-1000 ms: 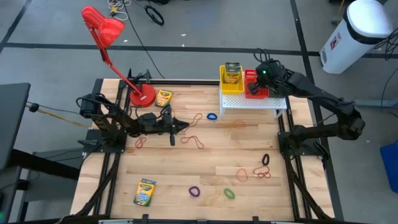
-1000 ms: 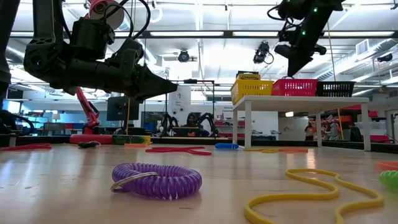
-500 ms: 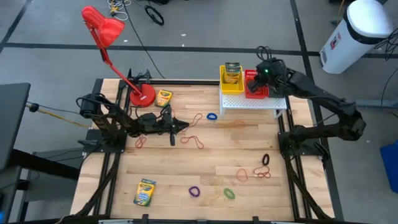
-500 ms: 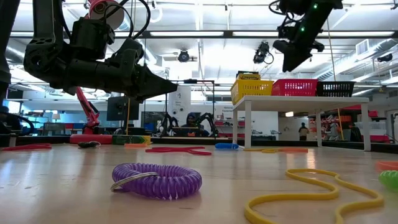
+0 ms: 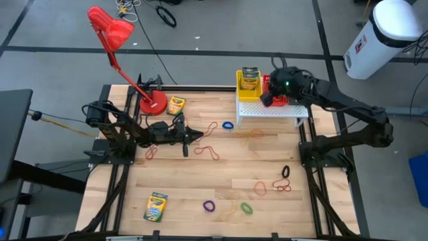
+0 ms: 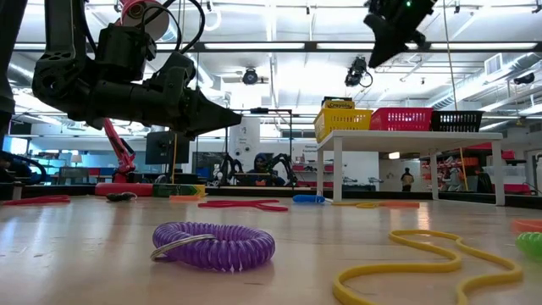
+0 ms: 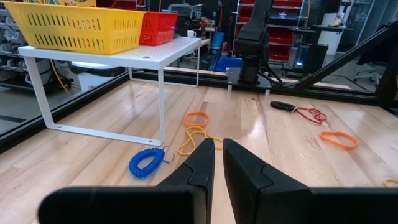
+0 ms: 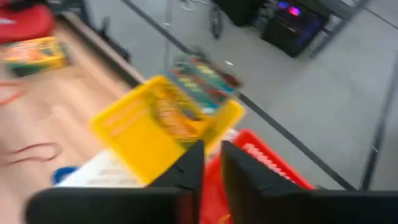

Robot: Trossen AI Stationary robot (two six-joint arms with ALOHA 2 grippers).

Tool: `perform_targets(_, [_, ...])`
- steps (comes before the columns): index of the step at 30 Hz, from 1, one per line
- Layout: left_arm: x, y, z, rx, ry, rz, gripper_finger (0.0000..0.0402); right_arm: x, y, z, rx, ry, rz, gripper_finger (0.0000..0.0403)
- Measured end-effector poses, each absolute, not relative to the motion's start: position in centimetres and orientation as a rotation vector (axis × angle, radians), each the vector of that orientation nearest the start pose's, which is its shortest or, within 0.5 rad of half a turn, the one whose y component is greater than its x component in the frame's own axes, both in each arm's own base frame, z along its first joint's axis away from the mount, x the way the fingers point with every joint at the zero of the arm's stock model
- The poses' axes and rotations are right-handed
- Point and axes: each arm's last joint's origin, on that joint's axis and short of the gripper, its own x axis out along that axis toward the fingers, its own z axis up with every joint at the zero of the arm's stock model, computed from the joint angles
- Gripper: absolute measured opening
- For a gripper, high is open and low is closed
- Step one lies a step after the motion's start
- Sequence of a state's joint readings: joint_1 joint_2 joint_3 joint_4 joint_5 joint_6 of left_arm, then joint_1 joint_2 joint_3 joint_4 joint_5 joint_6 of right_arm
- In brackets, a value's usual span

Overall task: Pick & Place Office Desk Supplies
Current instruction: Put the black spring keychain on the black basket

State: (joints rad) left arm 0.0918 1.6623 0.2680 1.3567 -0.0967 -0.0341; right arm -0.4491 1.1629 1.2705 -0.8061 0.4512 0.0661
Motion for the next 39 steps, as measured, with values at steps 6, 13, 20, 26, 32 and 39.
perform_targets(6, [24.1, 2.5, 13.2, -0.034, 0.034, 0.189, 0.0038, 21.2, -7.3, 37.1, 0.031, 0.68, -0.734, 0.0014])
perform_targets(13, [24.1, 2.5, 13.2, -0.034, 0.035, 0.189, 0.0038, 22.1, -3.5, 37.1, 0.013, 0.651, -0.621, 0.0005])
perform_targets(20, [24.1, 2.5, 13.2, -0.034, 0.034, 0.189, 0.0038, 22.7, -0.5, 36.8, 0.008, 0.649, -0.505, 0.0003])
perform_targets(26, [24.1, 2.5, 13.2, -0.034, 0.035, 0.189, 0.0038, 24.0, 1.3, 35.9, -0.008, 0.676, -0.446, 0.0003])
perform_targets(32, [24.2, 2.5, 13.3, -0.034, 0.03, 0.189, 0.0038, 26.3, 2.1, 33.7, -0.023, 0.771, -0.384, 0.0002])
perform_targets(39, [24.2, 2.5, 13.2, -0.034, 0.034, 0.189, 0.0038, 29.6, 2.9, 31.0, -0.036, 0.834, -0.249, 0.0001])
